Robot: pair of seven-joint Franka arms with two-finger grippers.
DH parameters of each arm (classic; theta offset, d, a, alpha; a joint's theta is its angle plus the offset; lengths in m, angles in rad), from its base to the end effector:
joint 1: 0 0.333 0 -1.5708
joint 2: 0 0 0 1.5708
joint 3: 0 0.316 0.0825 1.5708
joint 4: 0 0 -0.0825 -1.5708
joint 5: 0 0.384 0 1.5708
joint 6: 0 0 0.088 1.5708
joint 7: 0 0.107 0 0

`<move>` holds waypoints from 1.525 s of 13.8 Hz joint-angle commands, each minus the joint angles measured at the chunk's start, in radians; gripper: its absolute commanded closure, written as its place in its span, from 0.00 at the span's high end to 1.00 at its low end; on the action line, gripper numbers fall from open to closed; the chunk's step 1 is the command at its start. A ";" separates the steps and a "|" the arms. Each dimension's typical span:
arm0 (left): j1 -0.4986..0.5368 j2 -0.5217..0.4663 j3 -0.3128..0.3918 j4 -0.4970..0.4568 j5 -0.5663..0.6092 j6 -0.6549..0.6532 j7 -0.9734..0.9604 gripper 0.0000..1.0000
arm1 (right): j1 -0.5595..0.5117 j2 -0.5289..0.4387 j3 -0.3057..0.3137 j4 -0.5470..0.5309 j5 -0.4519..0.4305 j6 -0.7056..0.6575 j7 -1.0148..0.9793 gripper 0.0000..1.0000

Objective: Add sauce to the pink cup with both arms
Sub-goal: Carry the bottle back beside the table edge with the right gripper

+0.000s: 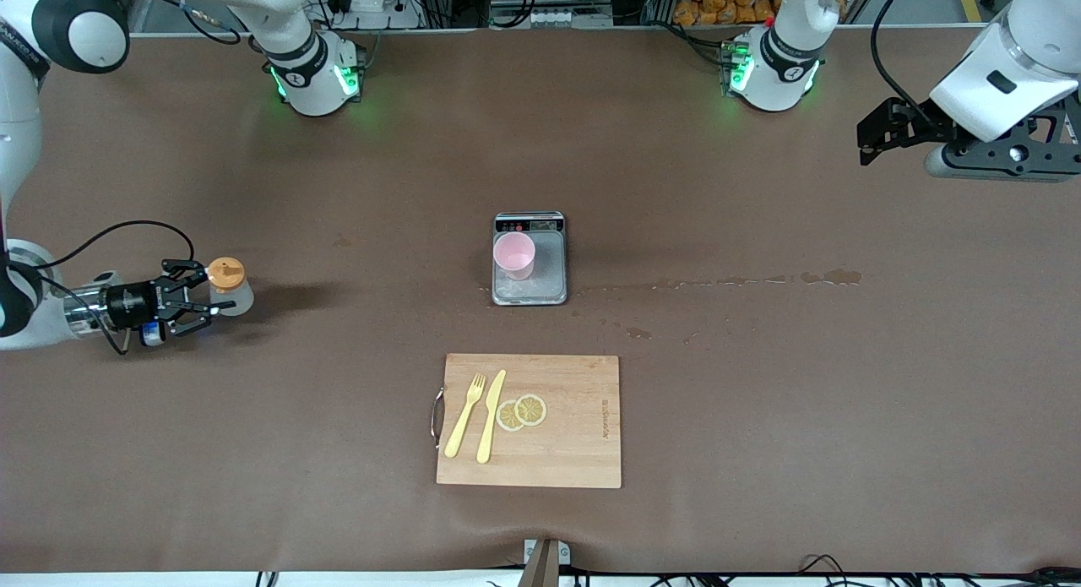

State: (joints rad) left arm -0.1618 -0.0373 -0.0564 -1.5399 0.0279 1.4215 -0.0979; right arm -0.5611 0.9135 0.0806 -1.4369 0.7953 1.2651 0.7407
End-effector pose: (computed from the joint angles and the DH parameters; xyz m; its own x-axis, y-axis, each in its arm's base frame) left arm 0.5153 -0.1115 0.6466 0.9903 -0.1151 -0.0777 -0.1183 -0.9923 -0.0377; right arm 0.5785 -0.2065 0.1563 -0.0767 -0.2468 -0.9660 -0.9641 -0.2288 0.1350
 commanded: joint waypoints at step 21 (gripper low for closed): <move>0.002 0.007 -0.002 0.014 -0.010 -0.004 -0.014 1.00 | -0.074 0.120 0.016 0.027 -0.041 0.002 -0.198 0.59</move>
State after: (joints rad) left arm -0.1607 -0.0339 -0.0572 -1.5400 0.0279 1.4216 -0.0979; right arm -0.6192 1.0249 0.0795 -1.4312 0.7774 1.2764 0.5447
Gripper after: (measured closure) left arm 0.000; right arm 0.441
